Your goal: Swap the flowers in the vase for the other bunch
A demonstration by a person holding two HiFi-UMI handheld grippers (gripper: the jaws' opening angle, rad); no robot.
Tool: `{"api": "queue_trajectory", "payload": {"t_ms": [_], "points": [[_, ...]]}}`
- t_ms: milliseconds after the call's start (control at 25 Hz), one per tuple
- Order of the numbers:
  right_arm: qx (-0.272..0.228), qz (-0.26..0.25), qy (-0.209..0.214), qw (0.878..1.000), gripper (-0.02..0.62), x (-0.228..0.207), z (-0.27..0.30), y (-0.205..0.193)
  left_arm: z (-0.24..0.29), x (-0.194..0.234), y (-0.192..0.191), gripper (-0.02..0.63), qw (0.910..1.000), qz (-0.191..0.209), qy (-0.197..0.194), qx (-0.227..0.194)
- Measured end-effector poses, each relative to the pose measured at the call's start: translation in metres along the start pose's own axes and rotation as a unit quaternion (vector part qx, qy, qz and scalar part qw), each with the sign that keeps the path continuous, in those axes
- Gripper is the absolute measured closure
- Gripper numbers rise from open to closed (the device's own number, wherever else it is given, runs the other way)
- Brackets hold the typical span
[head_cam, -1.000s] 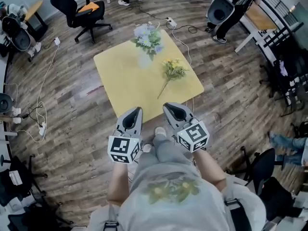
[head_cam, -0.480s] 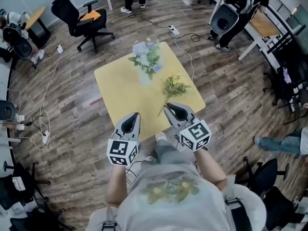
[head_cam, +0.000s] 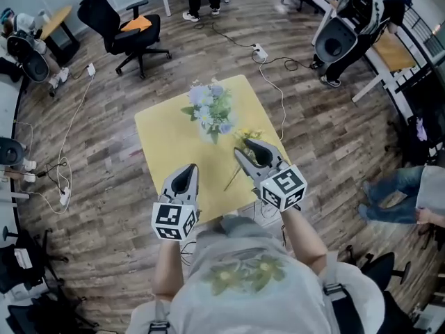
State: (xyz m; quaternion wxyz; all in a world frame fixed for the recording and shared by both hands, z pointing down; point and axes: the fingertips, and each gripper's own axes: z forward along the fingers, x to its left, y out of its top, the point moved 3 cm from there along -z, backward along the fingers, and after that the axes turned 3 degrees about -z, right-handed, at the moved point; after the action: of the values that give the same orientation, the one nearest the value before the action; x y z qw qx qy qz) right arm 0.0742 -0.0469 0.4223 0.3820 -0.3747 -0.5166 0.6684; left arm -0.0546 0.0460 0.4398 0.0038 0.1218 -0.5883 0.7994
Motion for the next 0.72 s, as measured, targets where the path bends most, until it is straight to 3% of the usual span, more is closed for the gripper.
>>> {"api": "queue_trajectory", "payload": {"t_ms": [200,720], "points": [[0.004,-0.009,0.000,1.000,0.374,-0.025,0.037,0.005,0.014,0.024,0.000,0.589,0.9996,-0.016,0.021,0.003],[0.013,-0.020,-0.016,1.000,0.348,-0.059,0.101,0.021,0.040,0.068,0.008,0.589,0.9994,-0.018,0.015,0.026]]}}
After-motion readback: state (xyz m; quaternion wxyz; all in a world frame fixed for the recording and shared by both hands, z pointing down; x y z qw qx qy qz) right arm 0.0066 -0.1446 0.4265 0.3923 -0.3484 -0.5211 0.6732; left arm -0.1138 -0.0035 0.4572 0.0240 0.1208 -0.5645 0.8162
